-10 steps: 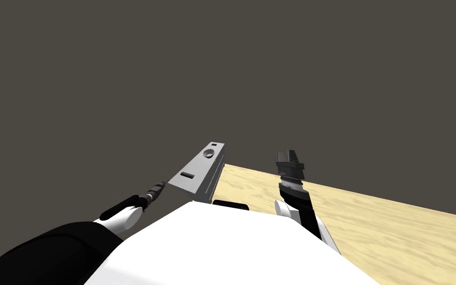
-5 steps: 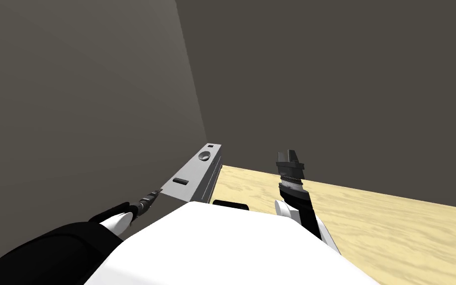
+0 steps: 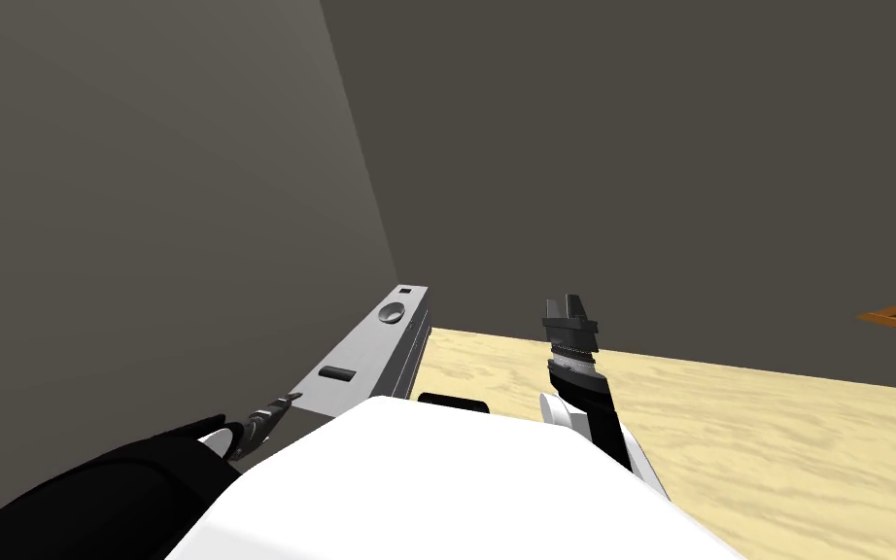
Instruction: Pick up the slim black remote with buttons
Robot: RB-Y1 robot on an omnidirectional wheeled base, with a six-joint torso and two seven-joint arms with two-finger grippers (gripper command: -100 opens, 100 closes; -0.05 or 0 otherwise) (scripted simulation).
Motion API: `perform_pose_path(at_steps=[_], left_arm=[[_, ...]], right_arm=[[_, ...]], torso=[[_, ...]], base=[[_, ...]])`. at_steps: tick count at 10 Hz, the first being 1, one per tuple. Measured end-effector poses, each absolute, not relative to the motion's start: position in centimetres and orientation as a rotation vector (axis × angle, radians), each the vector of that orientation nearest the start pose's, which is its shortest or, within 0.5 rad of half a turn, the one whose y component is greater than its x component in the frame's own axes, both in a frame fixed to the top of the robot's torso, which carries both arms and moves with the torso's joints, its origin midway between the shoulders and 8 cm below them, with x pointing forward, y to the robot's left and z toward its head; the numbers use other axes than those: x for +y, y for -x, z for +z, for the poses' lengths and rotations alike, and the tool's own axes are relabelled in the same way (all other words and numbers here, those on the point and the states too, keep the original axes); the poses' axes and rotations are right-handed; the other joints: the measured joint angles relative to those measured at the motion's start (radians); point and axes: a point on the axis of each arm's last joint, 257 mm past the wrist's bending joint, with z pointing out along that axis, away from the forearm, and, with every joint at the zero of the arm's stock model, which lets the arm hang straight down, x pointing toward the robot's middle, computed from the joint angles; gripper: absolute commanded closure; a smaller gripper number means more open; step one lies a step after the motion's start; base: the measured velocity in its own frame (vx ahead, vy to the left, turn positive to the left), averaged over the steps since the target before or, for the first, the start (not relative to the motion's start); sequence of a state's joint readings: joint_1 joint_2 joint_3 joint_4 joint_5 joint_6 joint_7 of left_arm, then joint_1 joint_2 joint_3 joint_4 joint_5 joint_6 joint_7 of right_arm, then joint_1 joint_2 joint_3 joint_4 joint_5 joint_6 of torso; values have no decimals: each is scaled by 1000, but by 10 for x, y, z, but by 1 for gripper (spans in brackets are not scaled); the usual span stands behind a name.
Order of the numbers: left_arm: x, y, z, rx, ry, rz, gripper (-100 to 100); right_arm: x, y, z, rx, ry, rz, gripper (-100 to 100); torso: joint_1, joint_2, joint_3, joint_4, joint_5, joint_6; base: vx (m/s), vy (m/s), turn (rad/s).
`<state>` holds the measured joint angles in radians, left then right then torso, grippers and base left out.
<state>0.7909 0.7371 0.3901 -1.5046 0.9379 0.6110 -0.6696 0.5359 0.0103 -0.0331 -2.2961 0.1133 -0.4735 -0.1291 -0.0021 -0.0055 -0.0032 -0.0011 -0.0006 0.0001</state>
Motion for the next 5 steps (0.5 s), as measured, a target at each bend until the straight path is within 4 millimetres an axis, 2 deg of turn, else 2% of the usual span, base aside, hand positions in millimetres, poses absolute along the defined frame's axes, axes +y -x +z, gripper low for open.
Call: perform_pose_path(at_steps=[3, 5], left_arm=[[647, -45, -428, 1993, 1893, 77, -100], [647, -24, -432, 2023, 1947, 94, -100]], right_arm=[[-283, -343, 14, 666, -678, 1292, 0], [-283, -343, 14, 666, -678, 1292, 0]], torso=[[3, -3, -2, -1, 1, 0], [-1, -1, -1, 0, 0, 0]], base=[[126, 18, -91], [94, -26, -91]])
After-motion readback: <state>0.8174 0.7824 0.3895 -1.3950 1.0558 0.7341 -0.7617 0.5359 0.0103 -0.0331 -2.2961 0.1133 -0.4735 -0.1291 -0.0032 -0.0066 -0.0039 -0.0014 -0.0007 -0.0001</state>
